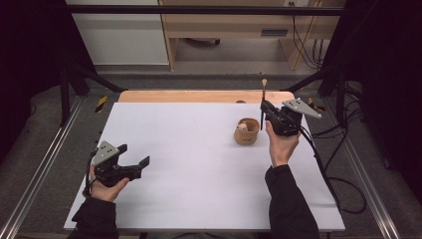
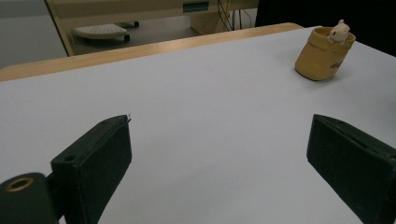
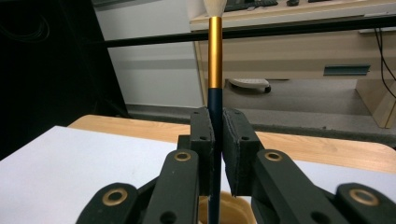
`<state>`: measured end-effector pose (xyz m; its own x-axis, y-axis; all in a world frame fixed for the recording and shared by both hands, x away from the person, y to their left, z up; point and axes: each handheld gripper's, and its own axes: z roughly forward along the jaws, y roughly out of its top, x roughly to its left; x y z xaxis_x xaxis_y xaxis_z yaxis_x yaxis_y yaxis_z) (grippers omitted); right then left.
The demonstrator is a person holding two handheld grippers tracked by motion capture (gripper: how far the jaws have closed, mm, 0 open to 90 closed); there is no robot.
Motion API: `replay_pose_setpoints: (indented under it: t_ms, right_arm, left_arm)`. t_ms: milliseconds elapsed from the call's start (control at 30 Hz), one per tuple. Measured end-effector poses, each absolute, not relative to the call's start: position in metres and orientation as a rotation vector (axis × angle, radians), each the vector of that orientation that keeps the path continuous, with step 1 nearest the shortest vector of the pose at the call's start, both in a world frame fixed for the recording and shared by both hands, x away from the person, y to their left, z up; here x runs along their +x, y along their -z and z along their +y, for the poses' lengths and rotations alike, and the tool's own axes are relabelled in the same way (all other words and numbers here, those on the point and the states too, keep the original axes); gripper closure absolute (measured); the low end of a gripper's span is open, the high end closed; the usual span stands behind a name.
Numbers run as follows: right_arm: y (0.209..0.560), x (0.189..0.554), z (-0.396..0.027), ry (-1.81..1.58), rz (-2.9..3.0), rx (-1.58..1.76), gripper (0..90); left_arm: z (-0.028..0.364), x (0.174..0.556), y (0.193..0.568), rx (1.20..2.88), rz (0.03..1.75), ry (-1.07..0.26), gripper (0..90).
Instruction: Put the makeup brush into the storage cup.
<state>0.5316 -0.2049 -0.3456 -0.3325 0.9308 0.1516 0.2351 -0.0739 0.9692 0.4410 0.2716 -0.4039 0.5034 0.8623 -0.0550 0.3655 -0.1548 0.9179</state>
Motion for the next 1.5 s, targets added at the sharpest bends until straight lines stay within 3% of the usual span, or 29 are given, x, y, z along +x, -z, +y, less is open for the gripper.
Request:
replay_pose_setpoints:
  t_ms: [1500]
  right_arm:
    - [0.386, 0.591, -0.196, -1.396, 1.608, 1.317, 83.3]
  left_arm:
    - [0.274, 0.442, 0.404, 1.736, 1.041, -0.614, 6.3]
